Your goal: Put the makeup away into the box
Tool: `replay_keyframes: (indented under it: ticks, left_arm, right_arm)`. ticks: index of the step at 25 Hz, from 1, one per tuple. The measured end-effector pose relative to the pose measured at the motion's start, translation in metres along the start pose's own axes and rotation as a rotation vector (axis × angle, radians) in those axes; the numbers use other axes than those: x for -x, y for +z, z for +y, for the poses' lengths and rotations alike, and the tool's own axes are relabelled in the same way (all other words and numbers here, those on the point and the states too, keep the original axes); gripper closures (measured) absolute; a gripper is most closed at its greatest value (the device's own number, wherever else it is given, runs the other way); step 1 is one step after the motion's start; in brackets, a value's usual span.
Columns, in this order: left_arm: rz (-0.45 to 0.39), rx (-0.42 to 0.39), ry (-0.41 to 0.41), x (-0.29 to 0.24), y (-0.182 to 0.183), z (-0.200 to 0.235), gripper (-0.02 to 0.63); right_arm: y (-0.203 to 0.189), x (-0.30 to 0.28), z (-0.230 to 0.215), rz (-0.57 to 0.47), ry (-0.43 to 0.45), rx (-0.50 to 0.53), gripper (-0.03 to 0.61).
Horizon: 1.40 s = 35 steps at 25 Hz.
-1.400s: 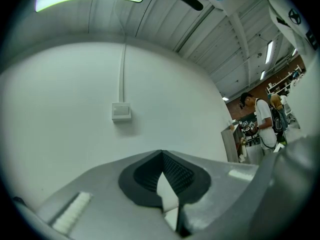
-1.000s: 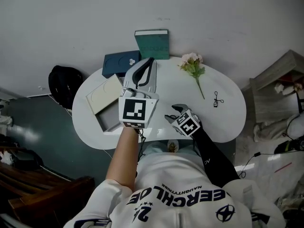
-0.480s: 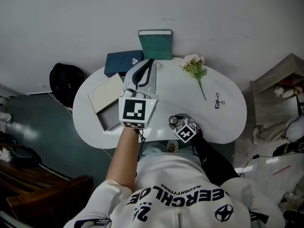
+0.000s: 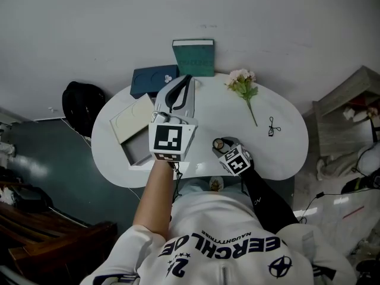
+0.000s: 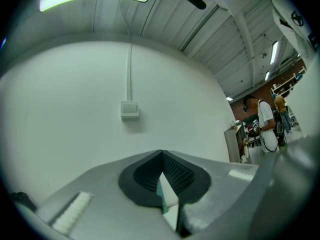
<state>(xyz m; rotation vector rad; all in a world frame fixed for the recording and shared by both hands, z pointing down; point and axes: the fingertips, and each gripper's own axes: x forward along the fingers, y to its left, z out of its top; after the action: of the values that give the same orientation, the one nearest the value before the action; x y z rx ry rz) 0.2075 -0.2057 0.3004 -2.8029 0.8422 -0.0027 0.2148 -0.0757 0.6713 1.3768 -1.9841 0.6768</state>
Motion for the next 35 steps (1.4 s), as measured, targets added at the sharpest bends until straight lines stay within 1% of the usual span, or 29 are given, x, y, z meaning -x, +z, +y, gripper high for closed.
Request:
replay_keyframes:
  ticks: [2, 6, 10, 13, 18, 23, 25, 27, 31, 35]
  left_arm:
    - [-0.001, 0.0, 0.001, 0.0, 0.001, 0.0, 0.612]
    - [-0.001, -0.004, -0.001, -0.002, 0.002, -0.001, 0.612]
    - [-0.001, -0.007, -0.011, -0.003, 0.003, -0.004, 0.612]
    - [-0.007, -0.012, -0.001, -0.003, 0.007, -0.003, 0.612]
    - [-0.014, -0.017, 0.0, -0.006, 0.01, -0.004, 0.612]
    - [-0.013, -0.023, -0.004, -0.009, 0.01, -0.005, 0.612]
    - [-0.014, -0.021, 0.0, -0.008, 0.009, -0.004, 0.612]
    - [-0.014, -0.015, 0.005, -0.008, 0.008, -0.004, 0.612]
    - [-0.01, -0.025, 0.014, -0.006, 0.008, -0.003, 0.612]
    - [-0.001, -0.031, 0.044, 0.004, 0.001, 0.005, 0.612]
  right_arm:
    - [0.026, 0.012, -0.015, -0.077, -0.037, -0.028, 0.332]
    - [0.085, 0.05, -0.05, -0.248, -0.137, -0.016, 0.332]
    - [0.14, 0.103, -0.08, -0.413, -0.239, -0.012, 0.331]
    - [0.174, 0.147, -0.096, -0.532, -0.309, -0.022, 0.331]
    - [0.213, 0.212, -0.11, -0.68, -0.413, 0.002, 0.331]
    - [0.233, 0.267, -0.123, -0.83, -0.519, -0.02, 0.332]
    - [0.236, 0.278, -0.124, -0.859, -0.544, -0.019, 0.331]
    - [0.235, 0.278, -0.123, -0.854, -0.551, -0.005, 0.331]
    - [0.232, 0.269, -0.116, -0.828, -0.537, 0.008, 0.333]
    - [0.235, 0.257, -0.109, -0.816, -0.508, 0.025, 0.331]
